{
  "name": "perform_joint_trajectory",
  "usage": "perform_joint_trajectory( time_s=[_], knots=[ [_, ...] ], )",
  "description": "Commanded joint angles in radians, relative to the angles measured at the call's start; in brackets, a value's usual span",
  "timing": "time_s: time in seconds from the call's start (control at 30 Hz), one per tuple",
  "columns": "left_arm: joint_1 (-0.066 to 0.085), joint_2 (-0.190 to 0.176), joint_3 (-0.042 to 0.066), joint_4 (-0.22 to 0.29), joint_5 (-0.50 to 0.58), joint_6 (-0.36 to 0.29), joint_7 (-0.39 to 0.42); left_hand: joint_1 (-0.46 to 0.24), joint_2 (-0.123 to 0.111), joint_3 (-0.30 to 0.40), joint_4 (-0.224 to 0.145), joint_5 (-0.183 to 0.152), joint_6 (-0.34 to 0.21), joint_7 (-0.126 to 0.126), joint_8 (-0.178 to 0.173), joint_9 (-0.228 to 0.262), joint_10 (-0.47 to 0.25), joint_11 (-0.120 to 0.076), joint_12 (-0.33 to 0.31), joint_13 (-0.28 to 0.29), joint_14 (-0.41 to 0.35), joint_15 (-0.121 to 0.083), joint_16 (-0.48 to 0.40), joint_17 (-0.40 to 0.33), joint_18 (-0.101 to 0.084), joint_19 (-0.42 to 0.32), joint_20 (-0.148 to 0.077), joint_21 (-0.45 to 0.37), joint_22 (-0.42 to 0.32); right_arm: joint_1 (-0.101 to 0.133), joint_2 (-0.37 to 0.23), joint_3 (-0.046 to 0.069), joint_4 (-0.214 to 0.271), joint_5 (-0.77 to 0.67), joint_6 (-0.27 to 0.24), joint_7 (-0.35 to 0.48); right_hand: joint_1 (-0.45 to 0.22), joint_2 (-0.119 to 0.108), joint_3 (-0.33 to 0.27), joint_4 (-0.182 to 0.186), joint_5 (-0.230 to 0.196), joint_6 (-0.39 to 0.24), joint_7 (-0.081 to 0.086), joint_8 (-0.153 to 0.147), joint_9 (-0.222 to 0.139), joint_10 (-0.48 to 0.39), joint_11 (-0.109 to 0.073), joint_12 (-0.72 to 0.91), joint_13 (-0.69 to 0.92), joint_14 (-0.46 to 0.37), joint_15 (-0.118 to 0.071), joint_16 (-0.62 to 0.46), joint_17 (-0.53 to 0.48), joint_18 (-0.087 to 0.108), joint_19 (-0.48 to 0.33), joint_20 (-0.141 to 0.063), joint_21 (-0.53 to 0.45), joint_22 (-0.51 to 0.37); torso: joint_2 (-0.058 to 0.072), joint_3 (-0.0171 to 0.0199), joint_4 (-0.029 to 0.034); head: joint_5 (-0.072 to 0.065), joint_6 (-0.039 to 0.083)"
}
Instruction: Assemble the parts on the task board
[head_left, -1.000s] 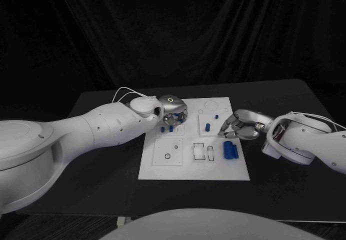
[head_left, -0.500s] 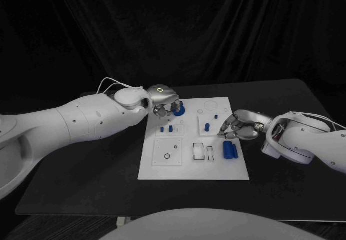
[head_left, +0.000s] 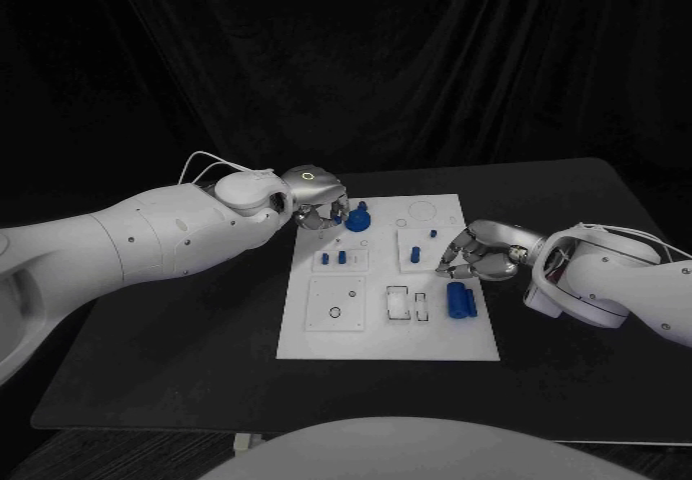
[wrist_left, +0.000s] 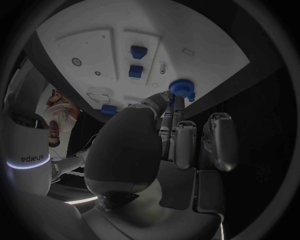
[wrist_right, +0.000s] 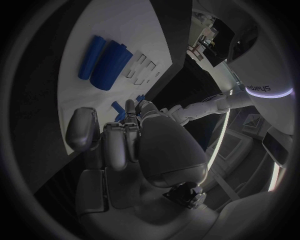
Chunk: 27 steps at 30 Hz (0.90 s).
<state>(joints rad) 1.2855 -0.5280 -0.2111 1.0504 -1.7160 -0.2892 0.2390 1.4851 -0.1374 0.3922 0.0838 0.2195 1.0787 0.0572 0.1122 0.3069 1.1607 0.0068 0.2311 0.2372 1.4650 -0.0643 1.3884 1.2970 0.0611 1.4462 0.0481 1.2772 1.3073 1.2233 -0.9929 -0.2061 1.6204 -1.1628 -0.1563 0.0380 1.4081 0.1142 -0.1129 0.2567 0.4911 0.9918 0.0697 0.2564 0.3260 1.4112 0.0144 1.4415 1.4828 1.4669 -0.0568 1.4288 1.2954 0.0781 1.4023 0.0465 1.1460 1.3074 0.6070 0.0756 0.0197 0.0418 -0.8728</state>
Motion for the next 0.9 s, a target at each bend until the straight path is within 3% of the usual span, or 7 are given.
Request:
perform_joint_trajectory(
  time_s=[0.03,0.9],
  knots=[
    [0.003,-0.002,0.001,-0.004,0.001,0.022,0.006,-0.008,-0.002,0.005,-0.003,-0.007,-0.005,0.000,-0.006,-0.001,0.002,-0.002,-0.004,-0.002,0.031,-0.005,-0.006,-0.001,0.002,-0.004,-0.004,-0.004,0.179,0.000,0.002,0.000,-0.002,0.000,0.014,-0.018,0.014,0.004,0.004,0.002,0.004,-0.002,0.004,-0.001,-0.001,0.008,-0.018,-0.003,-0.184,0.022,-0.007,-0.006,-0.002,0.012,-0.007,0.000,-0.005,0.142,0.000,0.0005,-0.0008,0.001,0.000],
    [-0.014,0.008,0.001,-0.018,0.001,0.067,0.014,-0.012,-0.003,0.010,-0.003,-0.027,-0.009,0.000,-0.013,-0.005,0.004,-0.002,-0.014,-0.007,0.028,-0.005,-0.010,-0.008,0.004,-0.008,-0.004,-0.013,0.177,-0.002,0.010,0.000,-0.009,0.000,0.024,-0.020,0.021,0.003,0.008,-0.002,0.006,-0.003,0.004,-0.001,-0.001,0.005,-0.018,-0.006,-0.188,0.020,-0.007,-0.007,-0.004,0.013,-0.009,0.001,-0.011,0.141,-0.001,0.0004,-0.0007,0.005,0.000]
  ],
)
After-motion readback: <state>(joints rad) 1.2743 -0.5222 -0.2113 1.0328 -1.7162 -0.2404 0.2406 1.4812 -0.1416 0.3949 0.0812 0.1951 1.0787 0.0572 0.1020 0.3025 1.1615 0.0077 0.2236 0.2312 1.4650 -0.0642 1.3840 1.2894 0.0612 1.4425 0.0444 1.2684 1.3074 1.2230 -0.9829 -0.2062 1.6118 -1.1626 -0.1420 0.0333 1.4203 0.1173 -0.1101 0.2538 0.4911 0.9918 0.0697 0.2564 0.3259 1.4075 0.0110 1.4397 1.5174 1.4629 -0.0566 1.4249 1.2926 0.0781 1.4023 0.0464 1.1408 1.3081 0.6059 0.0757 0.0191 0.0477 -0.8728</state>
